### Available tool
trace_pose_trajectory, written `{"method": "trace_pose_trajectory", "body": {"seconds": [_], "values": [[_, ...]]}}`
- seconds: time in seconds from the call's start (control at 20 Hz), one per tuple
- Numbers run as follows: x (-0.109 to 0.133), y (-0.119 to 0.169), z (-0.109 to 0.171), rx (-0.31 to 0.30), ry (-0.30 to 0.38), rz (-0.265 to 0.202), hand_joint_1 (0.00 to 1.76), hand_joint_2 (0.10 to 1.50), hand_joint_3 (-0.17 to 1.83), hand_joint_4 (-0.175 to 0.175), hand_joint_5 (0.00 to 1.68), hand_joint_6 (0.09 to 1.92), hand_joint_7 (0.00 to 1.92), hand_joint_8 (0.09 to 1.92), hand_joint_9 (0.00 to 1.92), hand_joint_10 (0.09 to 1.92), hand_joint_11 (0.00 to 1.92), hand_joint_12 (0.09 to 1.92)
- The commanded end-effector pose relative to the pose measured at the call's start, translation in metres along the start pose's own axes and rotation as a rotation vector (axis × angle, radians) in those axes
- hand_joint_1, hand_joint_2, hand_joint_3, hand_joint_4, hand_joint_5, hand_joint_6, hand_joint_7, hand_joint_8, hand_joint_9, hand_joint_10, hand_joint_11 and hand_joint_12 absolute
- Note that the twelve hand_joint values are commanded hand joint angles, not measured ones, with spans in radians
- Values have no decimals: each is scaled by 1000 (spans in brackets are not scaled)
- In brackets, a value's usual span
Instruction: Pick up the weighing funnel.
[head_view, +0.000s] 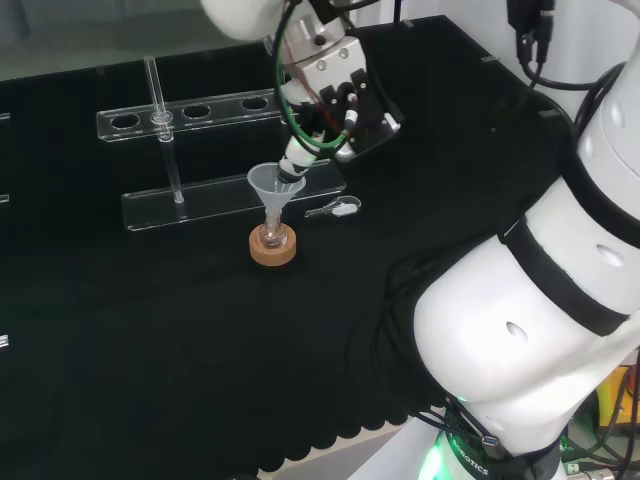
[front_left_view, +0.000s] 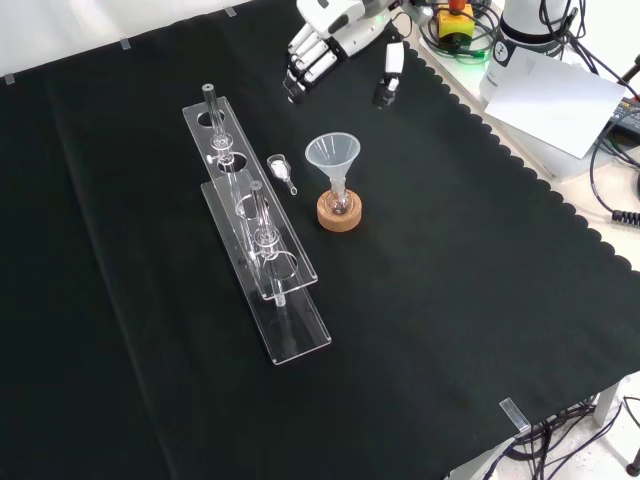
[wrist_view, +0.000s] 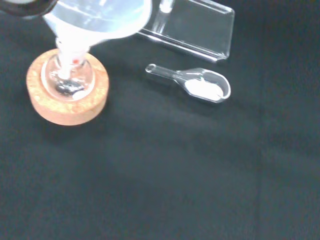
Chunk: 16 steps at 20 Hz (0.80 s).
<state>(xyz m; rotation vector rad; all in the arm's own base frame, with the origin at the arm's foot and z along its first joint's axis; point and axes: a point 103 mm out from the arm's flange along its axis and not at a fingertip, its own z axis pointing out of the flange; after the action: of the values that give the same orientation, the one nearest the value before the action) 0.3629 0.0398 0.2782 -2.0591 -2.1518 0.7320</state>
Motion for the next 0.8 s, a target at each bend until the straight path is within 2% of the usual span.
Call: {"method": "trace_pose_trajectory", "body": {"seconds": [0.05,0.25,0.5,0.8], "values": [[-25,1,14,-1,40,24,648,640,352,-52,123,87,21,630,267,765,314,1457],[-45,10,27,-22,67,36,658,643,358,-52,144,87,56,657,299,758,330,1451],[-68,29,44,-58,114,44,711,639,401,-55,277,87,191,696,452,693,412,1405],[-86,59,65,-58,145,37,802,614,486,-58,418,87,352,690,596,615,500,1348]]}}
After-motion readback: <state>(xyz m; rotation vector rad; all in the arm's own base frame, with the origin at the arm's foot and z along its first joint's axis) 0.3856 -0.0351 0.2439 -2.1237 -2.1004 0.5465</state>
